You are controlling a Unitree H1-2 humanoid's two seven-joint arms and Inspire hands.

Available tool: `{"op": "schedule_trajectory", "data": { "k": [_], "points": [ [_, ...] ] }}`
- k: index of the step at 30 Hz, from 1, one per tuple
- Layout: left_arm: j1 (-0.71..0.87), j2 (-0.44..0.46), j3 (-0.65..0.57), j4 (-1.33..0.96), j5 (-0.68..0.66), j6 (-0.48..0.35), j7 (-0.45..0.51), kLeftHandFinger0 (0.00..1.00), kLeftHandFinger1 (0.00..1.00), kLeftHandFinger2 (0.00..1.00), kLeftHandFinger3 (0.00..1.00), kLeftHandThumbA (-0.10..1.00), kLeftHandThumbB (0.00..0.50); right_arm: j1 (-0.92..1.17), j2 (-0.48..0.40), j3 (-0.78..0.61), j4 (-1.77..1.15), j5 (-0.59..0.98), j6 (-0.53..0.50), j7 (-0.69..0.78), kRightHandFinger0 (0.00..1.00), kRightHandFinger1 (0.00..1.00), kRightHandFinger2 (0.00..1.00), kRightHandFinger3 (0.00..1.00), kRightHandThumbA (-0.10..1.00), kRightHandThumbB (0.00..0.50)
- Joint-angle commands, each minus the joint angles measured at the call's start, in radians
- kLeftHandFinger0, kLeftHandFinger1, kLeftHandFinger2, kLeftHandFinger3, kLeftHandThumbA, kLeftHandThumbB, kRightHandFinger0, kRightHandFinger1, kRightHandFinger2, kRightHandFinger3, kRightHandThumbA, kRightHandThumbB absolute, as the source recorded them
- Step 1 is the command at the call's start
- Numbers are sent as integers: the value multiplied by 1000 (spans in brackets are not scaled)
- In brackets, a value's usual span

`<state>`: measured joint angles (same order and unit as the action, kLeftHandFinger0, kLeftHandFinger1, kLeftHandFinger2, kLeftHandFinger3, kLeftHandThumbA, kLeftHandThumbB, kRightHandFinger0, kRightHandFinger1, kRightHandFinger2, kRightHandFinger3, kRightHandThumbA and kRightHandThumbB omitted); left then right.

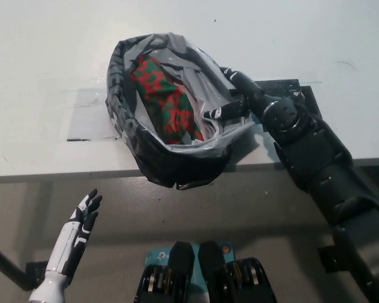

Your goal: The robot uses its right hand to pick up a bag of coffee beans and puts it in the black plastic bag, then the robot grabs the top of the bag and lifts it.

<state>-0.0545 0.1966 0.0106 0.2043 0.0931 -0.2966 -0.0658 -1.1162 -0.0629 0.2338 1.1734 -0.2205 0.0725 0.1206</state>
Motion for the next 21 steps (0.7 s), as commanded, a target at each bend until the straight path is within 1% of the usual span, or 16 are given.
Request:
{"op": "schedule_trajectory", "data": {
  "k": [1, 2, 3, 4, 5, 8, 9, 10, 12, 13, 14, 15, 16, 17, 20, 21],
  "points": [
    [-16, 18, -4, -26, 8, -21, -5, 1000, 1000, 1000, 1000, 1000, 255, -112, 22, 35, 41, -41, 164, 37, 720, 856, 1000, 1000, 602, 322],
    [-17, 19, -5, -26, 9, -22, -5, 1000, 1000, 1000, 1000, 1000, 256, -116, 20, 56, 47, -57, 166, 45, 244, 374, 583, 986, 452, 254],
    [-20, 20, -5, -27, 7, -22, -8, 1000, 1000, 1000, 1000, 1000, 255, -117, 19, 101, 41, -102, 169, 38, 211, 420, 609, 756, 95, 237],
    [-22, 20, -5, -27, 5, -21, -9, 1000, 1000, 1000, 1000, 1000, 255, -114, 18, 122, 33, -123, 171, 27, 211, 420, 609, 756, 95, 237],
    [-28, 19, -7, -24, 4, -22, -11, 1000, 1000, 1000, 1000, 1000, 254, -106, 12, 145, 6, -143, 171, 10, 428, 584, 647, 508, -92, 206],
    [-29, 19, -8, -22, 4, -28, -10, 1000, 1000, 1000, 1000, 1000, 248, -99, 5, 148, -19, -130, 178, -1, 360, 502, 571, 436, -41, 185],
    [-29, 20, -8, -22, 3, -28, -11, 1000, 1000, 1000, 1000, 1000, 246, -101, 4, 139, -21, -118, 184, -11, 207, 428, 584, 411, 19, 182],
    [-30, 20, -7, -22, 0, -27, -12, 1000, 1000, 1000, 1000, 1000, 247, -102, 3, 132, -21, -111, 185, -14, 107, 329, 486, 348, 33, 189],
    [-32, 19, -7, -21, -5, -24, -14, 1000, 1000, 1000, 1000, 1000, 246, -104, -2, 120, -24, -100, 181, -14, 9, 291, 641, 288, 46, 175],
    [-34, 19, -7, -21, -5, -24, -14, 1000, 1000, 1000, 1000, 1000, 246, -106, -8, 110, -27, -92, 175, -10, 2, 280, 708, 291, 64, 167],
    [-35, 18, -7, -20, -2, -25, -12, 1000, 1000, 1000, 1000, 1000, 245, -107, -10, 101, -31, -85, 179, -6, 19, 402, 823, 301, 84, 173],
    [-35, 18, -7, -20, 1, -26, -11, 1000, 1000, 1000, 1000, 1000, 245, -107, -12, 95, -35, -81, 184, -4, 19, 402, 823, 301, 84, 173],
    [-35, 18, -7, -19, 3, -26, -9, 1000, 1000, 1000, 1000, 1000, 245, -109, -15, 76, -40, -64, 188, 9, 44, 467, 828, 293, 87, 170],
    [-35, 17, -7, -20, 1, -24, -10, 1000, 1000, 1000, 1000, 1000, 245, -112, -18, 53, -46, -43, 191, 24, 7, 417, 763, 280, 91, 169],
    [-36, 17, -7, -19, 1, -22, -10, 1000, 1000, 1000, 1000, 1000, 244, -113, -20, 29, -57, -34, 196, 31, 0, 348, 716, 271, 103, 173],
    [-36, 17, -8, -19, 4, -23, -9, 1000, 1000, 1000, 1000, 1000, 242, -118, -23, 15, -60, -26, 199, 36, 0, 341, 696, 278, 154, 170]
  ]
}}
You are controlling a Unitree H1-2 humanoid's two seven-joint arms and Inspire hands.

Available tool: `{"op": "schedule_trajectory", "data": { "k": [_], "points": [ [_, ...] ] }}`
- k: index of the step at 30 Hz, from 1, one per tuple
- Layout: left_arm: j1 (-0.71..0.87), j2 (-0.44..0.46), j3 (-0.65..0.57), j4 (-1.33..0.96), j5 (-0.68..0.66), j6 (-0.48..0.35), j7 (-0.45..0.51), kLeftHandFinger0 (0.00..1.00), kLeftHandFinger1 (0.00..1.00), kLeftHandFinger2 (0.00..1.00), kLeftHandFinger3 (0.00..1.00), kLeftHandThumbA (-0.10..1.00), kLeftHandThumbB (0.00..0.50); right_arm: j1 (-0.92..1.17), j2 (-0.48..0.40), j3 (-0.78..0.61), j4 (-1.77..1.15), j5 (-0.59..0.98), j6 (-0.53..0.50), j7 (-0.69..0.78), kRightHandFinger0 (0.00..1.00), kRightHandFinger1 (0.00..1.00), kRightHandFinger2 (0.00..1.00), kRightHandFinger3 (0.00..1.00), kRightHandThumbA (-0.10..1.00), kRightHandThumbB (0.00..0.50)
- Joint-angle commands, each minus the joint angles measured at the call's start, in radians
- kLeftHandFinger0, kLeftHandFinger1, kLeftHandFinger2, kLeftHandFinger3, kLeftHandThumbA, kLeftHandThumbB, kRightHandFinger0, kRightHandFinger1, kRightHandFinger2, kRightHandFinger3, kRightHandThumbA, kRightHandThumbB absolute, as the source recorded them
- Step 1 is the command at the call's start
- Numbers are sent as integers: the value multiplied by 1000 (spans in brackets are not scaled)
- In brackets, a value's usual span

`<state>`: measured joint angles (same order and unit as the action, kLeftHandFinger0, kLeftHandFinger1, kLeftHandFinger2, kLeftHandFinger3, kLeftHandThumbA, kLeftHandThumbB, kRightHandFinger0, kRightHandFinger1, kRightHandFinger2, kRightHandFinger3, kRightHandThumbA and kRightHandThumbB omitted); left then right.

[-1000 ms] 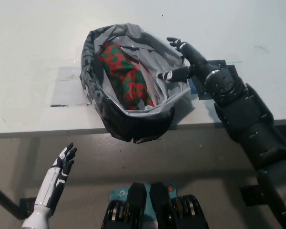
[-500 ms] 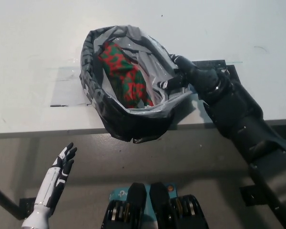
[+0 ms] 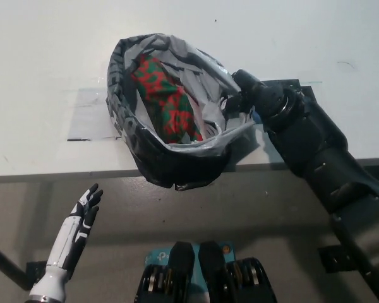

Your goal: The robot uses its right hand to pick up a bag of coffee beans and puts it in the black plastic bag, then the robot grabs the top of the bag and lifts it.

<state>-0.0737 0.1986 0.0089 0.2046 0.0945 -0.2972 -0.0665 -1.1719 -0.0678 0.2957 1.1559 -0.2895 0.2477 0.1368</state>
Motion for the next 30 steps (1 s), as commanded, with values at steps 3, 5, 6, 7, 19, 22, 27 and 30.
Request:
{"op": "schedule_trajectory", "data": {
  "k": [3, 5, 6, 7, 19, 22, 27, 30],
  "points": [
    [-20, 15, -5, -20, 2, -18, -8, 1000, 1000, 1000, 1000, 1000, 242, -67, -21, -91, -58, 78, 36, 43, 0, 245, 630, 454, 165, 150],
    [-24, 14, -5, -25, 0, -8, -9, 1000, 1000, 1000, 1000, 1000, 242, -76, -18, -165, -77, 149, 59, 69, 0, 276, 661, 591, 119, 179],
    [-25, 13, -5, -25, 2, -6, -8, 1000, 1000, 1000, 1000, 1000, 242, -80, -16, -191, -83, 175, 71, 76, 0, 294, 685, 717, 118, 174],
    [-27, 13, -5, -23, 3, -6, -7, 1000, 1000, 1000, 1000, 1000, 243, -88, -12, -235, -92, 210, 90, 89, 0, 291, 678, 704, 115, 168],
    [-32, 12, -3, -20, -3, -7, -7, 1000, 1000, 1000, 1000, 1000, 248, -213, 21, -476, -131, 417, 222, 206, 0, 316, 680, 663, 338, 51],
    [-28, 8, -2, -28, -4, 5, -6, 1000, 1000, 1000, 1000, 1000, 260, -251, 44, -529, -134, 474, 222, 199, 0, 250, 608, 625, 413, 38],
    [-31, 12, -5, -20, -8, -11, -12, 1000, 1000, 1000, 1000, 1000, 247, -316, 57, -560, -89, 520, 222, 197, 0, 147, 490, 483, 488, 0],
    [-34, 14, -7, -17, 3, -14, -9, 1000, 1000, 1000, 1000, 1000, 250, -334, 69, -568, -91, 541, 222, 187, 0, 120, 477, 476, 462, 0]
  ]
}}
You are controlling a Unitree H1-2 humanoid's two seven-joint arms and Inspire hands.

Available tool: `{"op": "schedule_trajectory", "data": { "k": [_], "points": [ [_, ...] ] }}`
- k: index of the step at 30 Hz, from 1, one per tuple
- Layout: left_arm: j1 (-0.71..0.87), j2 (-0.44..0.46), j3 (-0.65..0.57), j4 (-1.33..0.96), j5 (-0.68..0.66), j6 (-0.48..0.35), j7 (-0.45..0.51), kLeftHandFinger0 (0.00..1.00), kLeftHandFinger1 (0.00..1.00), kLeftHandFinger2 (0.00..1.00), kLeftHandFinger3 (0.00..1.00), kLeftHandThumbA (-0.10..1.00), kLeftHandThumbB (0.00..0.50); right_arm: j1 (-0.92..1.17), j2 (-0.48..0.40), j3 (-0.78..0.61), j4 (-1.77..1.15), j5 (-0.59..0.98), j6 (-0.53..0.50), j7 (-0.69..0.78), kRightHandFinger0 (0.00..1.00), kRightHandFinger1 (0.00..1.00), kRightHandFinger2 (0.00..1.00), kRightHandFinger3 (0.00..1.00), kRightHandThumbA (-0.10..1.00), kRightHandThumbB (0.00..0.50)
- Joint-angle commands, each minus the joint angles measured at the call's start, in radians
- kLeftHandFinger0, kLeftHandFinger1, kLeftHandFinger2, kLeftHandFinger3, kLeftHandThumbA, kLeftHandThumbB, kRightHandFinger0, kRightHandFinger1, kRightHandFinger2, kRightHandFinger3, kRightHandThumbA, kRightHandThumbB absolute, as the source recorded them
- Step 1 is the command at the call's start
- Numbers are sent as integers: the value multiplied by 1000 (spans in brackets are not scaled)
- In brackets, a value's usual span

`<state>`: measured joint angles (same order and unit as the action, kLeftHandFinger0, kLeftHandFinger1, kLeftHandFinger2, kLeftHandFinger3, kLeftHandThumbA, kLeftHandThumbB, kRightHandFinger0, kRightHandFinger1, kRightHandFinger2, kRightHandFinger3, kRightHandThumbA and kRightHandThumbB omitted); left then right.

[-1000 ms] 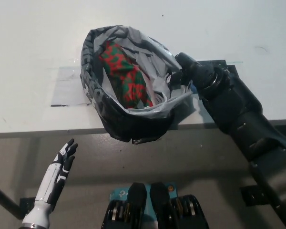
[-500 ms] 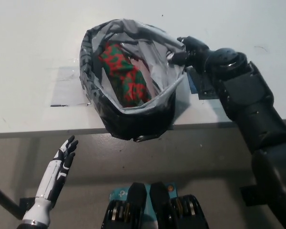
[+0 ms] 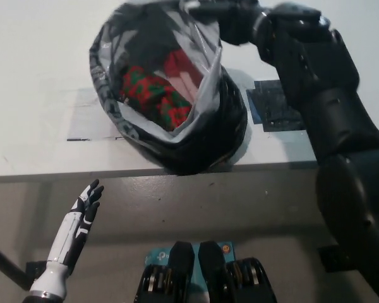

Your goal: The robot uses its right hand to pick up a bag of coffee beans and puts it in the black plastic bag, then the robot grabs the top of the bag and lifts it.

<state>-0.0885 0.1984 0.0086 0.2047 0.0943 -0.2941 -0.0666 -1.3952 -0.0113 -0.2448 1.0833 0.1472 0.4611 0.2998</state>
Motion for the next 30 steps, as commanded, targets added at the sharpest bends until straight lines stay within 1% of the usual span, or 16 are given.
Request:
{"op": "schedule_trajectory", "data": {
  "k": [1, 3, 4, 6, 8, 9, 10, 12, 15, 16, 18, 21, 24, 25, 28, 30],
  "points": [
    [-21, 15, -7, -16, 5, -19, -8, 1000, 1000, 1000, 1000, 1000, 250, -112, 13, -28, -18, 108, 9, 22, 0, 119, 476, 476, 460, 0],
    [-23, 16, -8, -14, 6, -26, -8, 1000, 1000, 1000, 1000, 1000, 238, -121, 21, -31, -25, 122, 9, -2, 0, 110, 474, 474, 456, 0],
    [-23, 16, -8, -13, 8, -29, -7, 1000, 1000, 1000, 1000, 1000, 238, -126, 22, -37, -20, 131, 9, -6, 0, 105, 498, 512, 461, 0],
    [-23, 19, -11, -13, 17, -35, -5, 1000, 1000, 1000, 1000, 1000, 230, -137, 27, -58, -14, 163, 9, -21, 0, 135, 589, 644, 453, 0],
    [-22, 20, -12, -13, 15, -34, -9, 1000, 1000, 1000, 1000, 1000, 230, -154, 29, -73, -2, 184, 9, -36, 0, 137, 574, 663, 469, 0],
    [-23, 20, -12, -10, 16, -38, -8, 1000, 1000, 1000, 1000, 1000, 221, -170, 27, -76, 8, 190, 9, -34, 0, 132, 567, 675, 510, 0],
    [-23, 21, -12, -9, 17, -39, -7, 1000, 1000, 1000, 1000, 1000, 221, -175, 26, -76, 10, 191, 9, -32, 0, 131, 567, 674, 516, 0],
    [-24, 22, -13, -5, 17, -45, -7, 1000, 1000, 1000, 1000, 1000, 212, -197, 27, -82, 15, 198, 9, -44, 0, 103, 547, 672, 540, 0],
    [-24, 22, -13, -3, 12, -46, -8, 1000, 1000, 1000, 1000, 1000, 203, -221, 31, -105, 15, 226, 9, -68, 0, 101, 557, 713, 520, 0],
    [-23, 19, -13, -7, 8, -33, -8, 1000, 1000, 1000, 1000, 1000, 211, -242, 30, -113, 17, 240, 9, -80, 0, 122, 580, 739, 529, 11],
    [-21, 17, -13, -11, 8, -22, -8, 1000, 1000, 1000, 1000, 1000, 212, -263, 30, -125, 12, 255, 9, -97, 0, 148, 605, 767, 534, 7],
    [-18, 14, -15, -16, 16, -15, -3, 1000, 1000, 1000, 1000, 1000, 214, -310, 30, -160, 4, 281, 9, -153, 0, 215, 664, 832, 521, 0],
    [-18, 15, -17, -23, 23, -7, -3, 1000, 1000, 1000, 1000, 1000, 214, -361, 23, -207, 14, 308, 9, -194, 0, 216, 662, 836, 518, 0],
    [-19, 15, -17, -24, 23, -5, -4, 1000, 1000, 1000, 1000, 1000, 213, -376, 20, -217, 15, 313, 9, -205, 0, 222, 652, 853, 514, 0],
    [-22, 15, -20, -23, 20, -6, -7, 1000, 1000, 1000, 1000, 1000, 210, -411, 11, -247, 11, 323, 9, -230, 0, 253, 659, 858, 499, 0],
    [-21, 17, -23, -25, 29, -3, -6, 1000, 1000, 1000, 1000, 1000, 208, -428, 8, -261, 10, 324, 9, -249, 0, 298, 672, 875, 475, 0]
  ]
}}
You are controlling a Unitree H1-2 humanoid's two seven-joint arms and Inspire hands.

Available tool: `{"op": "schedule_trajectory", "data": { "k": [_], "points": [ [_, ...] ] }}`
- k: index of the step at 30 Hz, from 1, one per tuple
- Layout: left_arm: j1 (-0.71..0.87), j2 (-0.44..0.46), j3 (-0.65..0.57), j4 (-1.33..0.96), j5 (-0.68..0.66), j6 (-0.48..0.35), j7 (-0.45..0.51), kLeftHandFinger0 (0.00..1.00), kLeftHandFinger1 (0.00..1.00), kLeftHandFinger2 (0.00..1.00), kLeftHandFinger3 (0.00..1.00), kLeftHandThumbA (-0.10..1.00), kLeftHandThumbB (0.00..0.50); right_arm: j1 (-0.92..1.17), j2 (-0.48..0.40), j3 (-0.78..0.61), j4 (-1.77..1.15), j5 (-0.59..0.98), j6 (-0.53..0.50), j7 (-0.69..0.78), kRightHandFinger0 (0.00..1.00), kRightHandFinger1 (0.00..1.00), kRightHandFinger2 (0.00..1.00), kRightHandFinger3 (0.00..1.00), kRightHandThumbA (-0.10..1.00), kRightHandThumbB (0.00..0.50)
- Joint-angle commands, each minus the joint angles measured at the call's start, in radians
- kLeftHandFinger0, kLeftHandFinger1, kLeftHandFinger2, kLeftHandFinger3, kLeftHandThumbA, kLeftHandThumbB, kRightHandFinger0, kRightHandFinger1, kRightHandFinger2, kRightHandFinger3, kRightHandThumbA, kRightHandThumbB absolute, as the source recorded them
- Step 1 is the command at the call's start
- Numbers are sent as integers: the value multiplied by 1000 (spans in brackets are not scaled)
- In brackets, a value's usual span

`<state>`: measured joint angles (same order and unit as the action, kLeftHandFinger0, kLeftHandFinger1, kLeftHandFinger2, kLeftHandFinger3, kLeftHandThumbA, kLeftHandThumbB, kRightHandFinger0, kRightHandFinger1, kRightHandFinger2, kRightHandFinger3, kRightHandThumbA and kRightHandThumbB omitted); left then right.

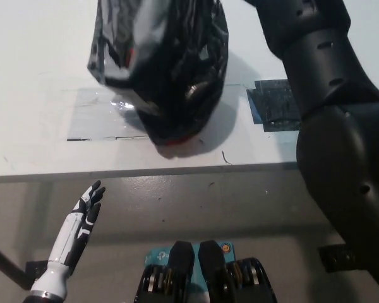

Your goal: The robot uses its right hand to pick up a bag of coffee beans and puts it in the black plastic bag, then the robot grabs the top of the bag and lifts it.

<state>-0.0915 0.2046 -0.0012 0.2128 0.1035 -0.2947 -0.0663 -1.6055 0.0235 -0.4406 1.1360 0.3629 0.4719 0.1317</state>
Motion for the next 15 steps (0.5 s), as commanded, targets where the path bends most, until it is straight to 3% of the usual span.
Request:
{"op": "schedule_trajectory", "data": {
  "k": [1, 7, 12, 15],
  "points": [
    [-17, 11, -14, -36, 20, -1, -8, 1000, 1000, 1000, 1000, 1000, 206, -223, -28, -69, -43, 108, -2, -86, 0, 305, 670, 887, 482, 0],
    [-17, 13, -23, -39, 30, 2, -9, 1000, 1000, 1000, 1000, 1000, 212, -250, -40, -92, -26, 100, -24, -98, 0, 333, 697, 940, 509, 0],
    [-19, 10, -32, -43, 37, 9, -10, 1000, 1000, 1000, 1000, 1000, 216, -260, -53, -95, -4, 89, -46, -106, 0, 329, 685, 922, 527, 0],
    [-19, 8, -43, -44, 42, 15, -11, 1000, 1000, 1000, 1000, 1000, 228, -258, -50, -82, 23, 71, -68, -108, 0, 306, 670, 859, 485, 0]
  ]
}}
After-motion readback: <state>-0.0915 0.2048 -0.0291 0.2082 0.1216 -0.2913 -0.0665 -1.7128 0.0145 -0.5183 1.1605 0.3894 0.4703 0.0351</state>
